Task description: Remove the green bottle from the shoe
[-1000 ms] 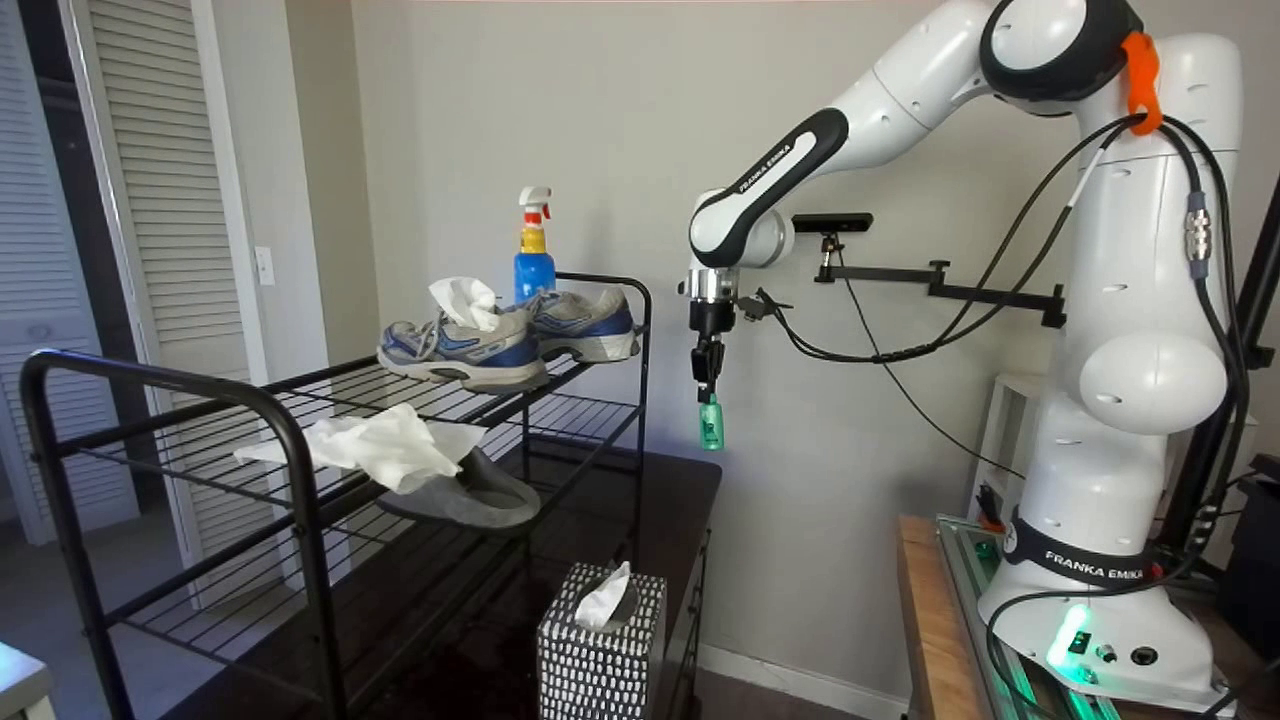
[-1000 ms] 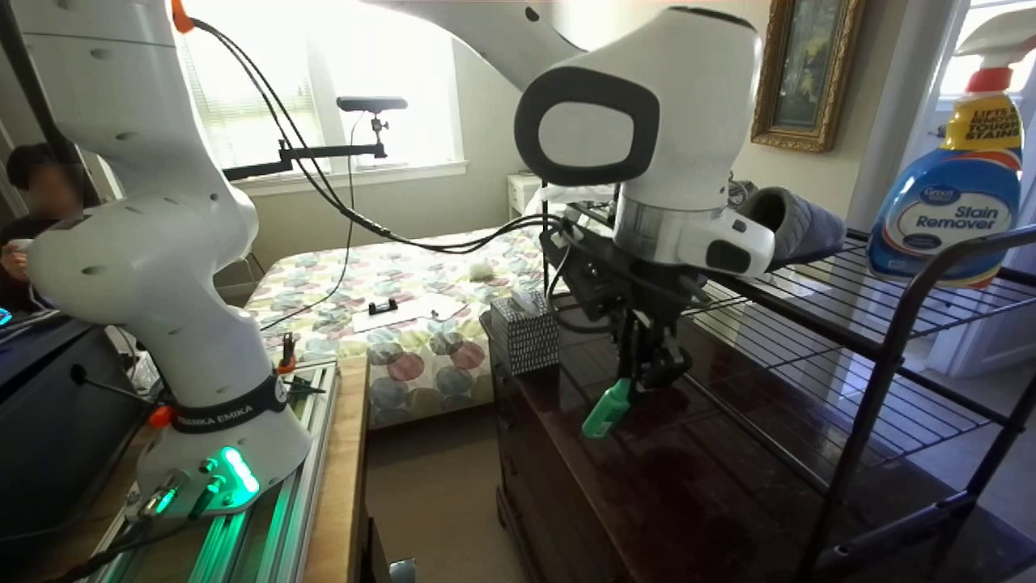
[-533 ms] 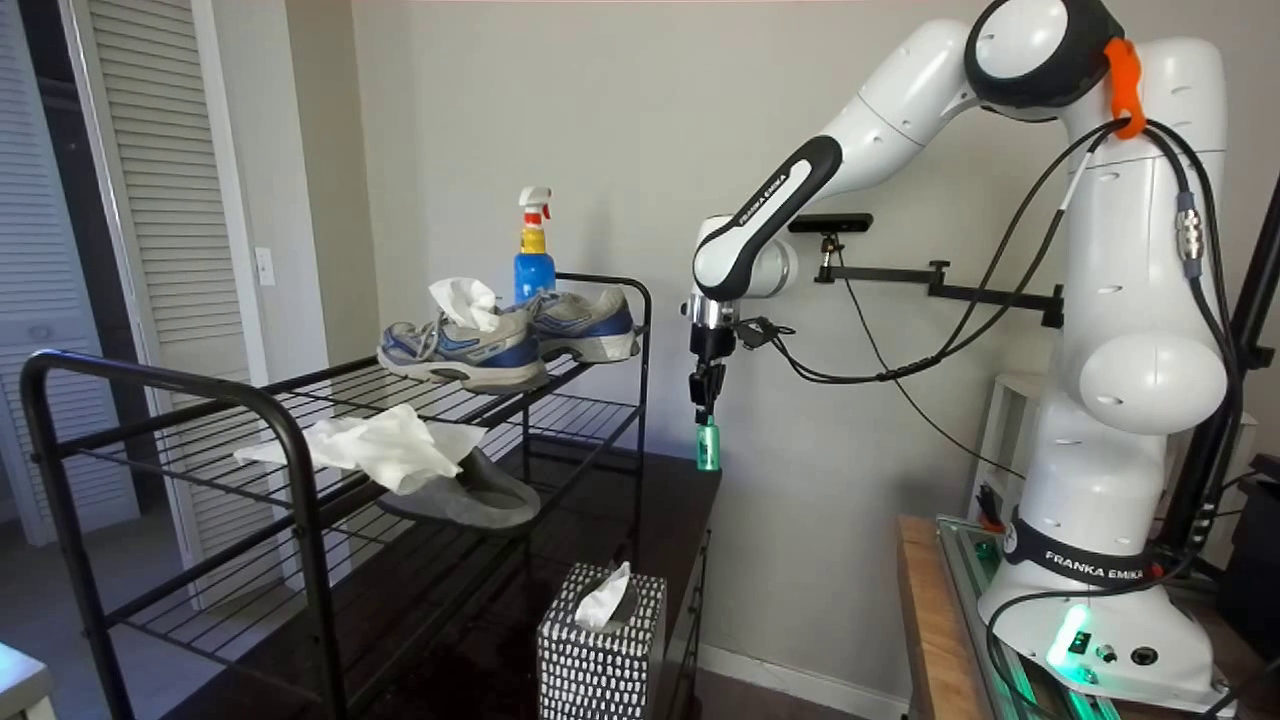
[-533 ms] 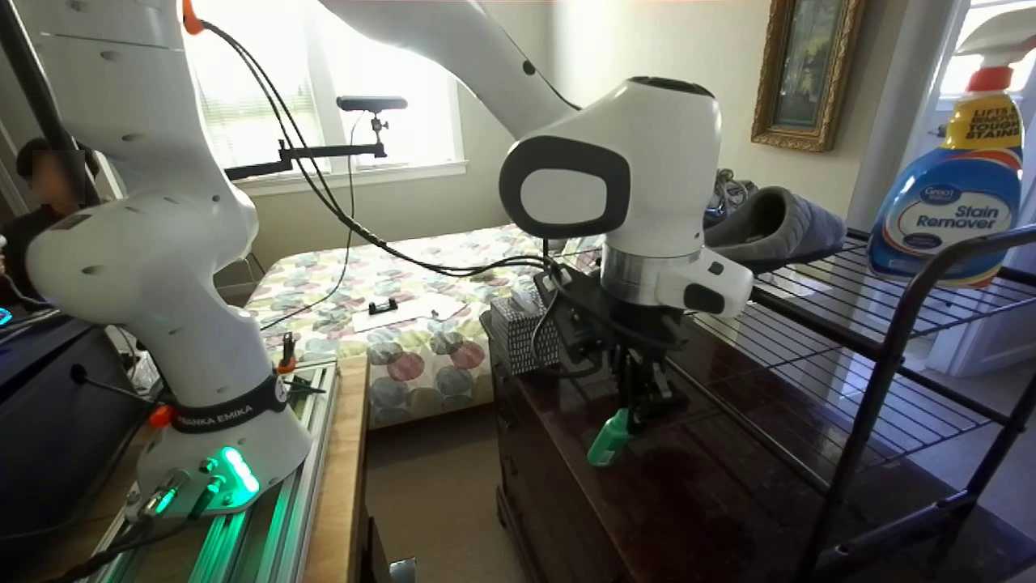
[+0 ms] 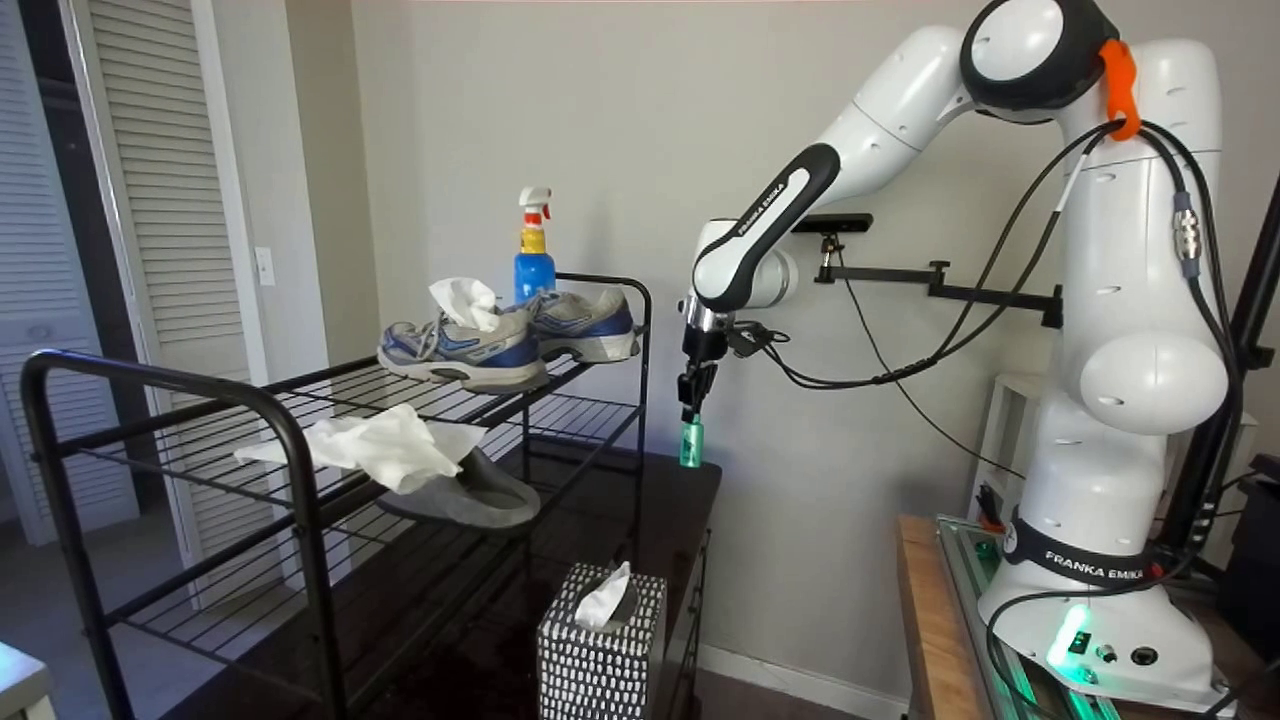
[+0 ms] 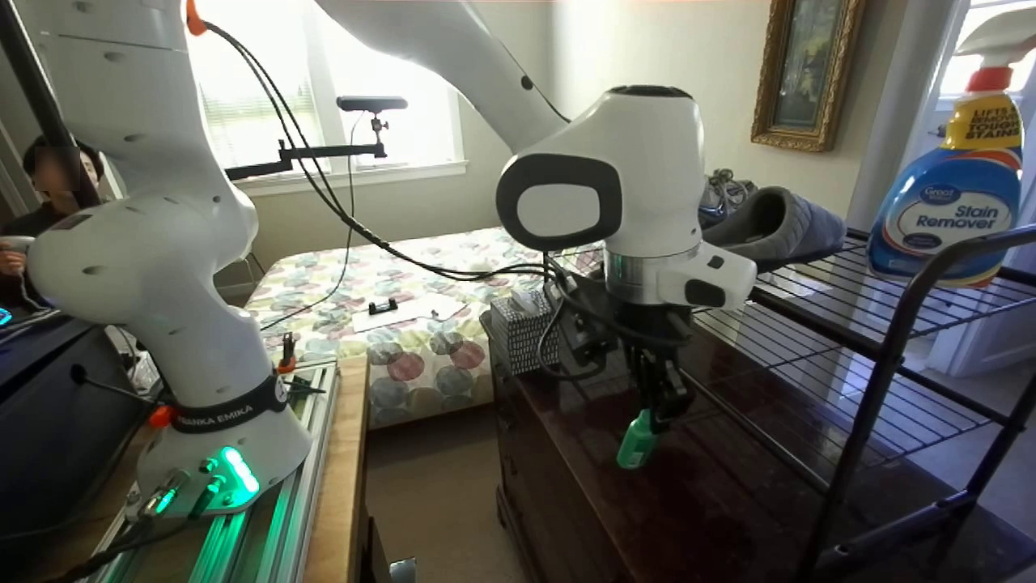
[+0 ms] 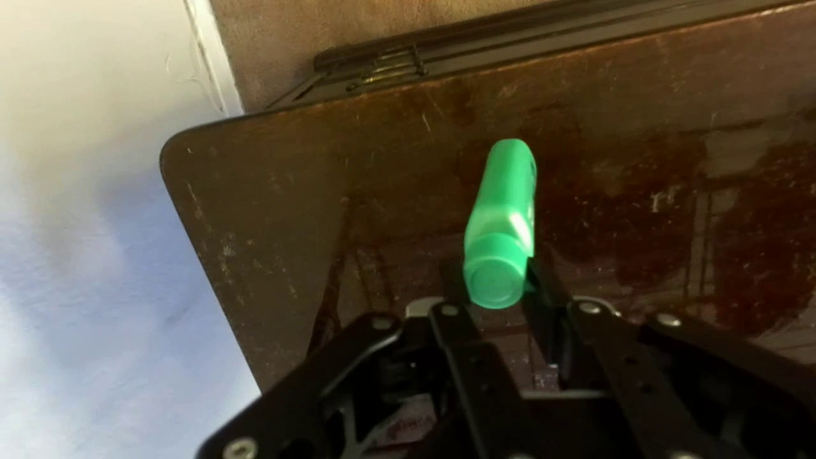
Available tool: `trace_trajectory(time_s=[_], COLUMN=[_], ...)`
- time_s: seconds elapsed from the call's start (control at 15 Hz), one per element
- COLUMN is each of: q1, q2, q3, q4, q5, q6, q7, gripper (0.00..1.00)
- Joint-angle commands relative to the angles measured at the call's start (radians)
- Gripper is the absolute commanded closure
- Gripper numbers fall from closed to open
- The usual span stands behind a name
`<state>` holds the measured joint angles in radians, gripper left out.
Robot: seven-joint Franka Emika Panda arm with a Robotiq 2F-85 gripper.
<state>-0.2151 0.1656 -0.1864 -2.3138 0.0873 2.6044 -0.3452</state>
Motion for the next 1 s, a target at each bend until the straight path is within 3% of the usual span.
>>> trace_trajectory(time_s=[0.0,0.47,0.93], q1=[0.016,0.054,0.084], q2=[0.039,0.104,0.144], q3=[0.0,-0.064,-0.08], q4=[-0.041,-0.066,-0.065], q5=[-0.065,-0.231,-0.243], q6=[0.159,0.277,0.302], q7=[0.111,0.281,0.34], gripper=[0.93,0.93,0.93])
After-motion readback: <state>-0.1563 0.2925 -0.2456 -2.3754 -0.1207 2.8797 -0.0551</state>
